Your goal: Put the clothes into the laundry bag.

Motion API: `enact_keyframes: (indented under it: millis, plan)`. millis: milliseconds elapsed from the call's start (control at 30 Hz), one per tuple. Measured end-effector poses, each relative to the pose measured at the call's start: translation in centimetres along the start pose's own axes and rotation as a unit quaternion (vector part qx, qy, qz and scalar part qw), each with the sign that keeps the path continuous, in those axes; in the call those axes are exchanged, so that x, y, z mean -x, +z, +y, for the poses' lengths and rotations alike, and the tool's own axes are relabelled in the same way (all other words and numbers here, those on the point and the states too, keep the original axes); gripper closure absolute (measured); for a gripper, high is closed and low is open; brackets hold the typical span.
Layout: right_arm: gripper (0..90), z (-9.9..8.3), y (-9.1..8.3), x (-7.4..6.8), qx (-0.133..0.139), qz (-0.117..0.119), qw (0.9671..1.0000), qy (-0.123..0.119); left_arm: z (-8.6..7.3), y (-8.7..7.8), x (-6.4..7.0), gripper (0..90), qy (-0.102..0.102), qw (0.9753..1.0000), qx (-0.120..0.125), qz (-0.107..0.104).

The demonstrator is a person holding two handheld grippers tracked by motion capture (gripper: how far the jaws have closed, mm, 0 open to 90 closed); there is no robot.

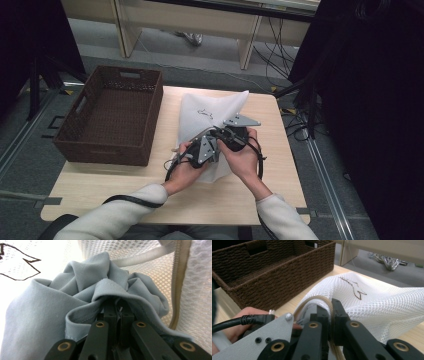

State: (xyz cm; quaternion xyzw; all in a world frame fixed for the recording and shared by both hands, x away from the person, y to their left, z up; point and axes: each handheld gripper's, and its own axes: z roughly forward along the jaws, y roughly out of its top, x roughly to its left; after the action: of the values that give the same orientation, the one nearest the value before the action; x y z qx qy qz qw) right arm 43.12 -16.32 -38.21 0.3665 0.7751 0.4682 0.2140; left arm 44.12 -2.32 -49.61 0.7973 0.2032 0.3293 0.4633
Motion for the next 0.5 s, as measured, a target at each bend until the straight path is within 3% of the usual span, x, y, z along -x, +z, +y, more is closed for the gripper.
enact_keyframes:
  millis: [200, 233, 400, 500]
  plan:
    - [87.4, 0.03, 0.07, 0.04, 0.011, -0.001, 0.9999, 0.002, 0.09, 0.07, -0.05, 86.3, 0.0, 1.0, 0.002, 0.009]
    - [87.4, 0.07, -0.08, -0.04, 0.002, -0.001, 1.0, 0.006, 0.13, 0.09, -0.06, 86.3, 0.001, 0.9999, 0.003, 0.011]
    - [87.3, 0.11, -0.02, 0.1, 0.017, -0.007, 0.9998, 0.002, 0.28, 0.26, -0.1, 86.2, 0.002, 0.9998, 0.006, 0.019]
    - [87.3, 0.09, -0.09, 0.09, 0.01, -0.003, 0.9999, 0.006, 0.27, 0.34, -0.08, 86.1, 0.005, 0.9997, 0.005, 0.024]
